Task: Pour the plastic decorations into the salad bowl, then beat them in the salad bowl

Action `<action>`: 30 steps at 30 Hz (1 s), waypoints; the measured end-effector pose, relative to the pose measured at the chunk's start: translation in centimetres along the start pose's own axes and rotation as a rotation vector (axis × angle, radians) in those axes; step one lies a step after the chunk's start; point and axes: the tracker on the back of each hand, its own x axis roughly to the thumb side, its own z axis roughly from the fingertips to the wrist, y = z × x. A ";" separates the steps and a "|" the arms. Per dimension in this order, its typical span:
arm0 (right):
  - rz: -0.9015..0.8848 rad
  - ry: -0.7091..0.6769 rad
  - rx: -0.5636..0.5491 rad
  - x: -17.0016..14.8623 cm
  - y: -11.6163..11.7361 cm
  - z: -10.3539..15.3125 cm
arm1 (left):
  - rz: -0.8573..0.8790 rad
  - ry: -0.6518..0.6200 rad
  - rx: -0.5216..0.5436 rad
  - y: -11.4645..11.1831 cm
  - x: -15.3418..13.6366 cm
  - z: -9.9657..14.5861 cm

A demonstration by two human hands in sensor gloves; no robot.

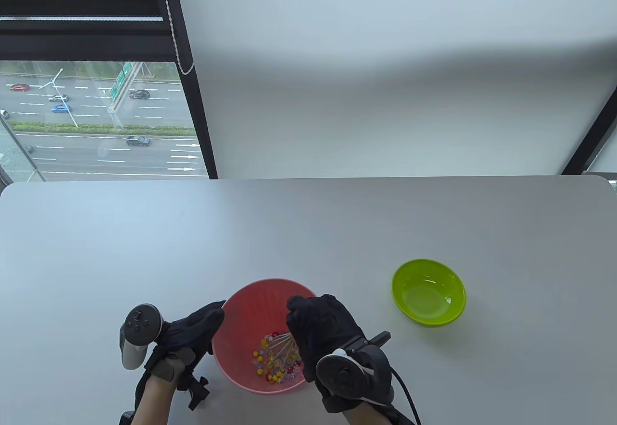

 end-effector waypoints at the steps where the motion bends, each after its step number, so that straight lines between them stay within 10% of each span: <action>1: -0.035 0.004 0.006 0.0 0.2 0.0 | 0.000 0.000 0.000 0.0 0.0 0.0; 30: 0.148 -0.028 -0.035 0.1 -0.2 0.1 | 0.000 -0.001 0.000 0.0 0.0 0.0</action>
